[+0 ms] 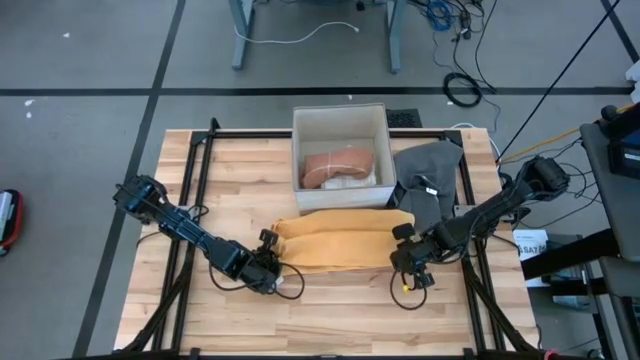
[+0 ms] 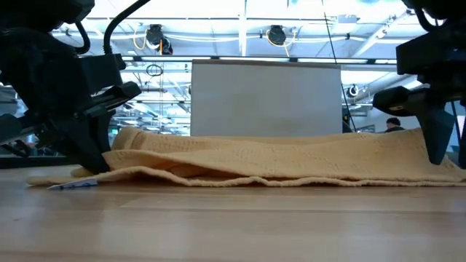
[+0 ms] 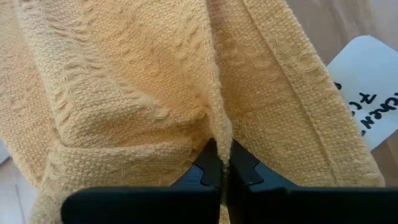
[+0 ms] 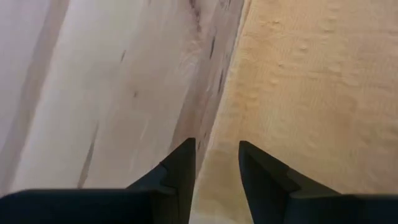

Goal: Fold towel
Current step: Fold the orange towel

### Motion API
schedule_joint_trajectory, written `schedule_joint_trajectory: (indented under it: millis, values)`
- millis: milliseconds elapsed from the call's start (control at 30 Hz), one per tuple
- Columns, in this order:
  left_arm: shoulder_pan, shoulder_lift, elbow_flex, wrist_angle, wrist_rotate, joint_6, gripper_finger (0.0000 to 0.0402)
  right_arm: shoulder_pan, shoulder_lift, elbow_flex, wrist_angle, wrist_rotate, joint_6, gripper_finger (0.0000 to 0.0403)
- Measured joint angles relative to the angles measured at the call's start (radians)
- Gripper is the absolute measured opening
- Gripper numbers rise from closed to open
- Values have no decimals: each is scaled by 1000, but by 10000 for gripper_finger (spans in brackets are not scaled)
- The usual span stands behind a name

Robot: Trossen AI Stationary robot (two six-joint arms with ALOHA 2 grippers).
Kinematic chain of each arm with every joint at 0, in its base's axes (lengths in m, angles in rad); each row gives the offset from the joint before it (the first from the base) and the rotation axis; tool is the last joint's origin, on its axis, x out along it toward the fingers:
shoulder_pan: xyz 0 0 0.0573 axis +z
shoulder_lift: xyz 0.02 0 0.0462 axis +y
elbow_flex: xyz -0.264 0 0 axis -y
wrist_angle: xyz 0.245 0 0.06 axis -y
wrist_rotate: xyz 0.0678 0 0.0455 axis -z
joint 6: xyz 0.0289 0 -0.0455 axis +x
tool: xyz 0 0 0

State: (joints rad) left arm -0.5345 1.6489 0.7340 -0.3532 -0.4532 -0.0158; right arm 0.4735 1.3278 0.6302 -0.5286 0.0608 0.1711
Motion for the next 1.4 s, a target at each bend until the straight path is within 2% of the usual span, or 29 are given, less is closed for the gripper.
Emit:
schedule_joint_trajectory:
  millis: [267, 567, 700, 933, 1033, 1167, 1400]
  values:
    - [0, 0, -1, 0, 0, 0, 0, 6, 115, 3, 37, 20, -15, 123]
    - [3, 1, -2, 4, 1, 3, 0, 5, 130, 4, 25, 64, 12, 145]
    - [4, 1, -2, 5, 2, 2, 0, 5, 131, 2, 23, 114, 28, 115]
    - [4, 0, -2, 6, 2, 2, 0, 1, 133, 1, 24, 153, 31, 10]
    - [4, -14, -1, 1, 11, -3, 7, 0, 133, 1, 25, 155, 43, 9]
    - [4, -59, 12, -8, 39, -21, 46, 0, 133, 1, 26, 154, 51, 4]
    - [21, -121, 20, -11, 178, -64, 110, 0, 133, 1, 36, 152, 53, 4]
